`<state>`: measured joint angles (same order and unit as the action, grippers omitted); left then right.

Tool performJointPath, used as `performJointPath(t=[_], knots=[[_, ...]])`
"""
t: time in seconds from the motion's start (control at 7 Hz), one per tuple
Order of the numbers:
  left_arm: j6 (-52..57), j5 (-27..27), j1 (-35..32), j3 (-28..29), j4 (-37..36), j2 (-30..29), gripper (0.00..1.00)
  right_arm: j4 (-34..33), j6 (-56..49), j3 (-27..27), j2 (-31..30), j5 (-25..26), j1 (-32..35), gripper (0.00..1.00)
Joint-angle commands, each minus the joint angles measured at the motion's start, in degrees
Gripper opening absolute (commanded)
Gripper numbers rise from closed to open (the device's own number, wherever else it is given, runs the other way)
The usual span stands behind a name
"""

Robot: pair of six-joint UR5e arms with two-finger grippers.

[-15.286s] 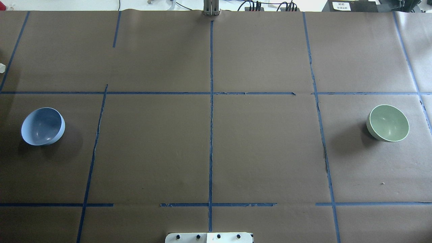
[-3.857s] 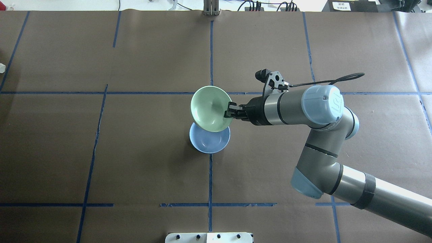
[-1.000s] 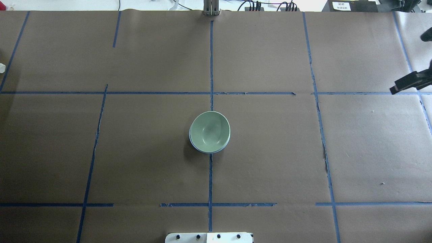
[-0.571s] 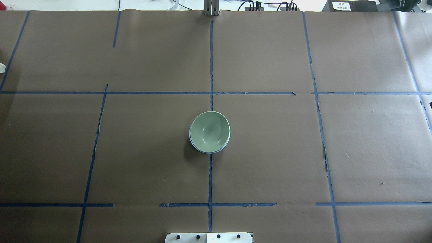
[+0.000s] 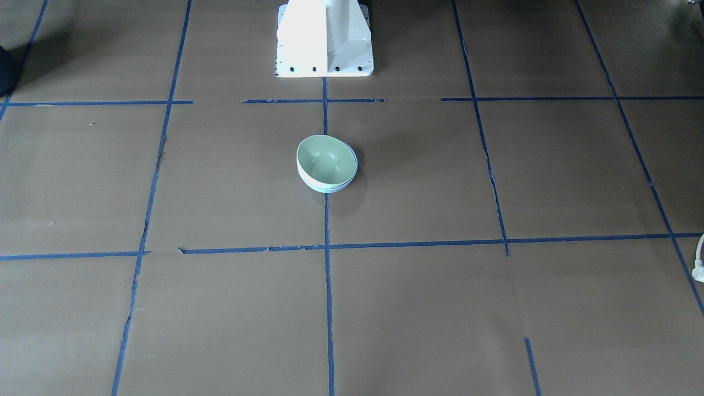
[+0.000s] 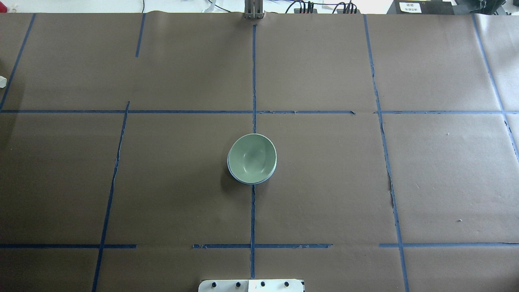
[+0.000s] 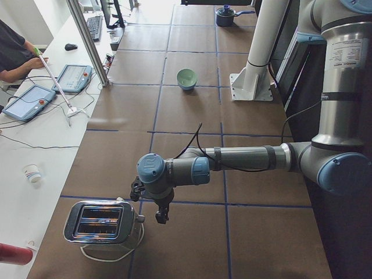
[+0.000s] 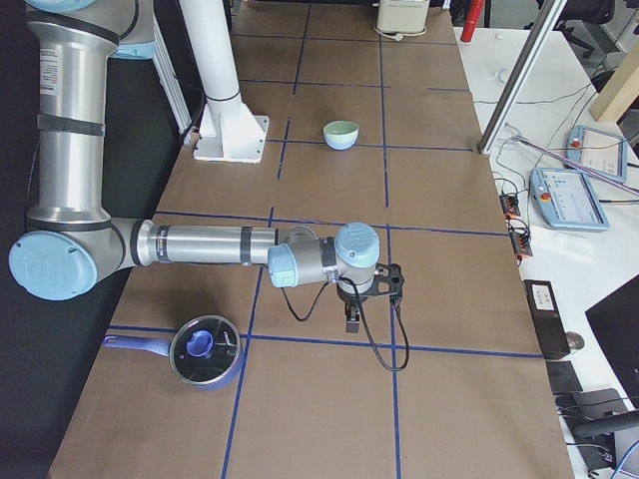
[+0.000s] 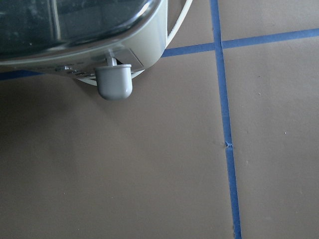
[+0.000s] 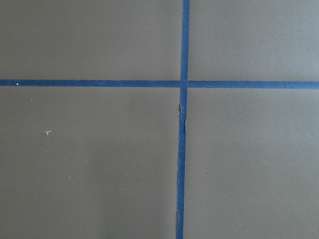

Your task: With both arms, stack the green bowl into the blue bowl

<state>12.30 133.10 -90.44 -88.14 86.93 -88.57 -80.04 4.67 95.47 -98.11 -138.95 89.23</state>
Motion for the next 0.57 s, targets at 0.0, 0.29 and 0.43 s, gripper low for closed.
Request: performJointPath(t=[0.0,0.29,0.43], knots=[[0.0,0.1,0.0,0.1,0.0,0.1,1.00,-2.7,-1.3,1.1,-0.6,-2.4,1.8,1.00],[0.0,0.1,0.0,0.1,0.0,0.1,1.00,-8.7,-1.3,4.1,-0.2,-1.9,1.9,1.00],[0.0,0.0,0.0,0.1,0.0,0.1,1.00,-8.7,-1.2,4.1,-0.1,-0.8,1.9,1.00]])
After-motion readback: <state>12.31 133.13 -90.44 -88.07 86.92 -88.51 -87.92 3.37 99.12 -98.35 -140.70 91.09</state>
